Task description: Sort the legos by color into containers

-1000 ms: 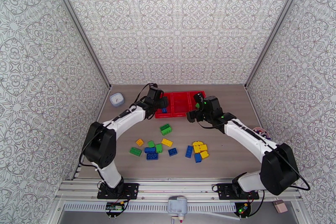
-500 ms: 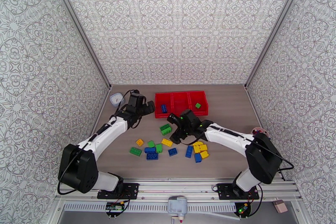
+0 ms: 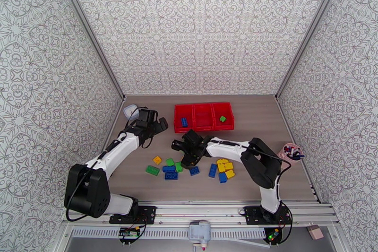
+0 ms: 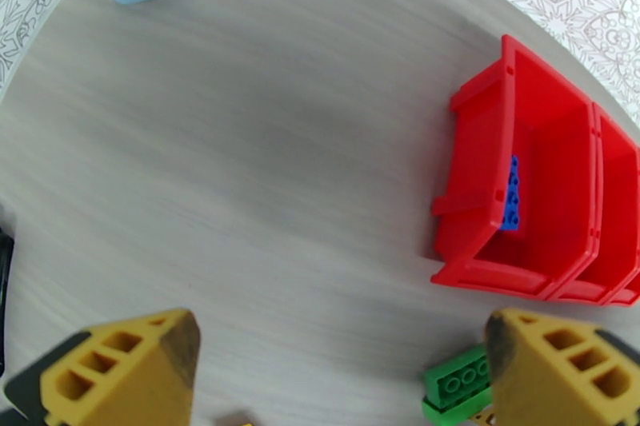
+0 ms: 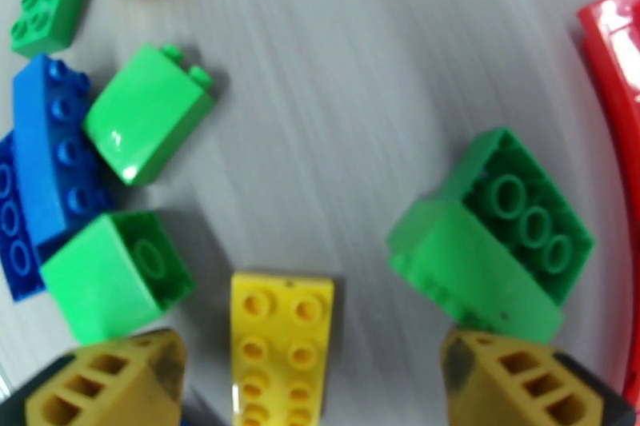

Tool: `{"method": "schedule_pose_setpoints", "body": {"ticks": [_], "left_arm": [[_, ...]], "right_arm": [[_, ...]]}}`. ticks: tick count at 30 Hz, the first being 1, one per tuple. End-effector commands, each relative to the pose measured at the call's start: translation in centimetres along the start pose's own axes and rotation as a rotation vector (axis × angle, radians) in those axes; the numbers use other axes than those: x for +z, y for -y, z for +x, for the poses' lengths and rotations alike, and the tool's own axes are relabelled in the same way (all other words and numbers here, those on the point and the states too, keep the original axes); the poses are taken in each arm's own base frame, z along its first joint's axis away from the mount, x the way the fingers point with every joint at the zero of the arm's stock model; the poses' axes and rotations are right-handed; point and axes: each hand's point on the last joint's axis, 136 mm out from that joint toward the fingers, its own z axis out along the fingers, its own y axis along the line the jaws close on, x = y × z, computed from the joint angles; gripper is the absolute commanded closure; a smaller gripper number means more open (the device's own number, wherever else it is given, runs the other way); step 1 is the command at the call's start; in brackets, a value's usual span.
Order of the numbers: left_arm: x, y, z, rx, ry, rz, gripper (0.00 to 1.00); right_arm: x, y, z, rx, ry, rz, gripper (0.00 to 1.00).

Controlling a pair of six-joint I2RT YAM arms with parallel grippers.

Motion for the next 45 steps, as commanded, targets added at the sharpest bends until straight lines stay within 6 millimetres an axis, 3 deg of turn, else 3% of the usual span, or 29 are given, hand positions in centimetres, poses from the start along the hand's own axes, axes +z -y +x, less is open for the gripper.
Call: {"method": "schedule_pose_setpoints", "body": {"ticks": [1, 7, 16, 24, 28, 35, 41, 45], "left_arm": [[0.2, -0.2, 0.6, -0.02, -0.022, 0.004, 0.03], [0.2, -0.2, 0.7, -0.015, -0.023, -0.003, 0.02], [-0.1, -0.1, 0.7, -0.003, -0.013, 0.0, 0.03], [-0.6, 0.5, 0.5, 0.017, 0.016, 0.016, 0.03], [-1.6, 2.0, 0.1, 0.119, 0.082, 0.061, 0.0], [-4.4, 6.1, 0.6, 0.326, 0.223, 0.247, 0.0], [-6.4, 9.1, 2.4, 0.515, 0.284, 0.439, 0.0], [-8.4, 11.3, 4.6, 0.688, 0.331, 0.591, 0.0]], "right_arm": [[0.6, -0.3, -0.4, 0.0, -0.015, -0.029, 0.2], [1.8, -0.4, 0.6, -0.004, -0.062, -0.039, 0.32], [1.9, -0.7, 1.5, 0.001, -0.089, -0.054, 0.65], [-0.1, -0.6, 0.2, 0.035, -0.026, -0.042, 0.73], [-2.1, 0.5, -1.1, 0.098, 0.059, -0.018, 0.72], [-7.7, 5.4, -3.0, 0.301, 0.302, 0.049, 0.72], [-12.3, 12.8, -3.6, 0.533, 0.49, 0.213, 0.72], [-13.4, 17.6, -3.6, 0.653, 0.566, 0.3, 0.73]]}}
